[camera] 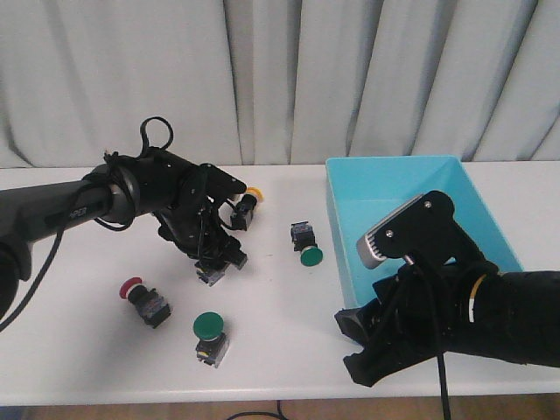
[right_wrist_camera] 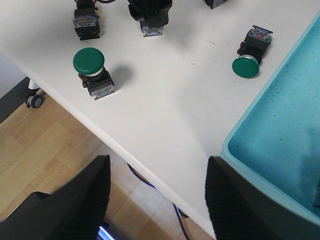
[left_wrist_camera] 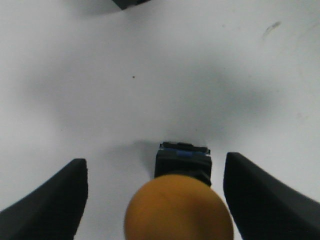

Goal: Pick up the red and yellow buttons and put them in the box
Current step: 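Grasp the yellow-capped button with the left gripper and lift it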

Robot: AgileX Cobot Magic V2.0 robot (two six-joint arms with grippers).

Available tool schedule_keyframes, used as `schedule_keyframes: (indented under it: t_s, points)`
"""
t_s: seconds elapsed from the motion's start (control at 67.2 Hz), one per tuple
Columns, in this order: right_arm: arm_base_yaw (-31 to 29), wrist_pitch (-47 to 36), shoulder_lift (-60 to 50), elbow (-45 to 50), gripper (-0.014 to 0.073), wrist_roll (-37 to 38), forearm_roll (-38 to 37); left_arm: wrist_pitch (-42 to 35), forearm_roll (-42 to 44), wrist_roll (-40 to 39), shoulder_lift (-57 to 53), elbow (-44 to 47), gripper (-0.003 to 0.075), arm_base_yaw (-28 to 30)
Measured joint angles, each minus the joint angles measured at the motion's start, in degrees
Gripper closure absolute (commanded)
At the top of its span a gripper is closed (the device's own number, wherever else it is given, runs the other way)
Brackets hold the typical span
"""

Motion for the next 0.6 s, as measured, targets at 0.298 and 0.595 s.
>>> schedule_keyframes:
  t_s: [0.298, 0.595]
  points:
    - [0.0, -0.02, 0.0, 0.0, 0.0172, 0.0, 0.0, 2.05, -3.13, 0.27, 0.58, -0.97, 0.0442, 0.0]
    - [0.0, -0.07, 0.0, 0.0, 0.0172, 0.0, 0.0, 5.4, -5.35, 0.27, -4.4, -0.97, 0.0553, 0.05]
